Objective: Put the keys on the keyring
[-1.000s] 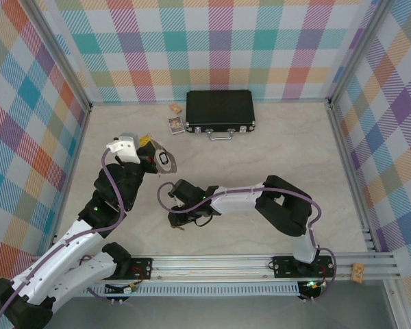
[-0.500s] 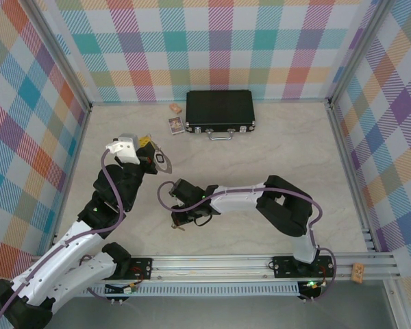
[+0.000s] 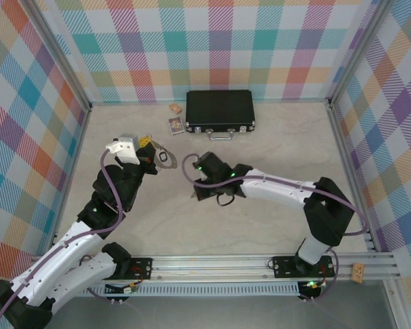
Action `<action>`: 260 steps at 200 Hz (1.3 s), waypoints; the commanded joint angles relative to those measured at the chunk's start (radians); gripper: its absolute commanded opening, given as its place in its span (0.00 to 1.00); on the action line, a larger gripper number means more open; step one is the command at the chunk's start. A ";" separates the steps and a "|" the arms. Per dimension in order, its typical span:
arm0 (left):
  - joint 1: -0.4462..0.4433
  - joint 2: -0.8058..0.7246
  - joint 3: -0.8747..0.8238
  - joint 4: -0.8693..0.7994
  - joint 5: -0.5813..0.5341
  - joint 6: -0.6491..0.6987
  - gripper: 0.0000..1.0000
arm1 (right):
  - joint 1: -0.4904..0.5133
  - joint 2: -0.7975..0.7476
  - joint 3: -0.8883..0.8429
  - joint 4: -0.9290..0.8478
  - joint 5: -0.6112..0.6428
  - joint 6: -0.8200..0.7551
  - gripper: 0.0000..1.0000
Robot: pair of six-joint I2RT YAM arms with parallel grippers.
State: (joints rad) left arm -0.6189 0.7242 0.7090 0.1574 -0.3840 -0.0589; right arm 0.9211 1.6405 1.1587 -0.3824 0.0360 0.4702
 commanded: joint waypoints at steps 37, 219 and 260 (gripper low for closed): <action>0.007 -0.003 -0.007 0.062 0.023 -0.008 0.00 | -0.142 -0.093 -0.070 -0.151 0.077 -0.140 0.00; 0.008 -0.060 -0.136 0.160 0.067 -0.076 0.00 | -0.160 0.084 0.010 -0.658 -0.038 -0.298 0.00; 0.007 -0.060 -0.148 0.175 0.083 -0.087 0.00 | -0.160 0.166 0.033 -0.725 -0.079 -0.309 0.00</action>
State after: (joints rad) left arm -0.6189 0.6823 0.5686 0.2440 -0.3237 -0.1234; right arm 0.7650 1.7561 1.1656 -1.0153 0.0036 0.1852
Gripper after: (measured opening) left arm 0.046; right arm 0.048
